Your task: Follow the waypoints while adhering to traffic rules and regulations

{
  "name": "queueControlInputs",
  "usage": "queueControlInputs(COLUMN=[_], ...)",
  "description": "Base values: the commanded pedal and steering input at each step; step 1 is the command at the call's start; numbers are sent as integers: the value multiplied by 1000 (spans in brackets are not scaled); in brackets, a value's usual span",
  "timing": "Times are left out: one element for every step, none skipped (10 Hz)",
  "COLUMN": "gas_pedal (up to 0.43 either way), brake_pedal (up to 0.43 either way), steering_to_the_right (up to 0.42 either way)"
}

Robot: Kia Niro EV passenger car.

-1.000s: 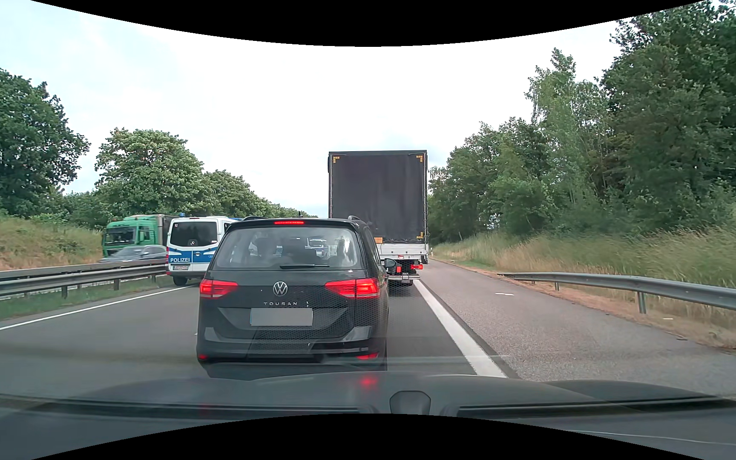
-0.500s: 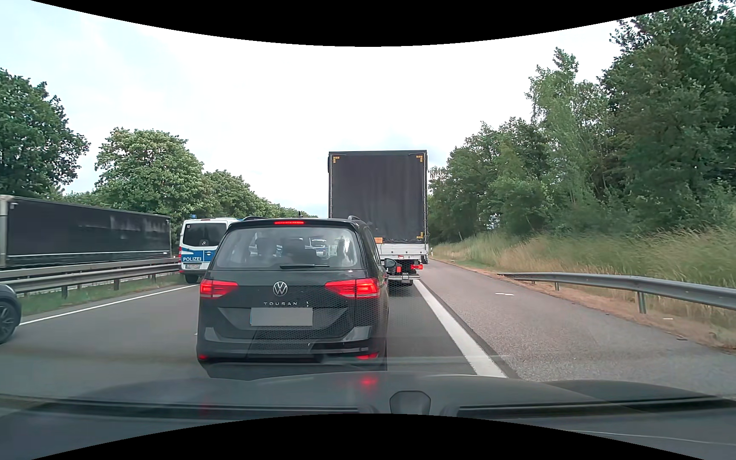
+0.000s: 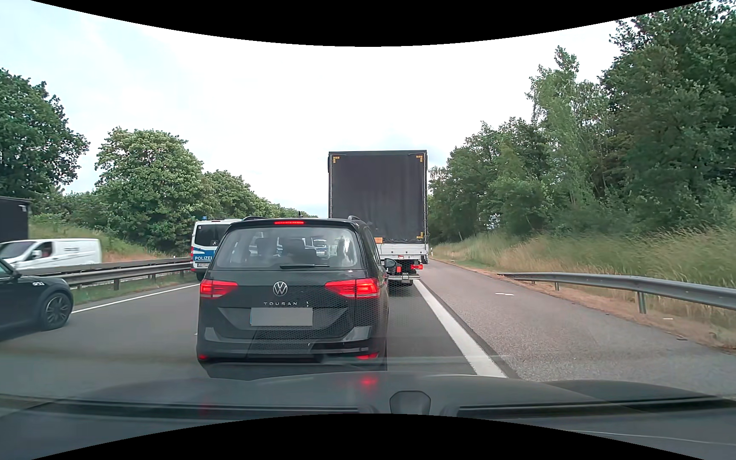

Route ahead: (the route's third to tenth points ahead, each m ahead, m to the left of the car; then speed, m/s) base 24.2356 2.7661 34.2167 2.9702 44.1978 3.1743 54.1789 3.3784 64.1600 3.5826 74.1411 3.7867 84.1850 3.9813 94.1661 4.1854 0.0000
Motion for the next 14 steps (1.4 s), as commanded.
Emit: queueControlInputs(gas_pedal=[0,0,0,0,0,0,0,0,0,0,0,0,0,0], brake_pedal=[232,232,232,232,232,232,226,232,232,226,232,232,232,232], steering_to_the_right=[-14,-14,-14,-14,-14,-14,-14,-14,-14,-14,-14,-14,-14,-14])
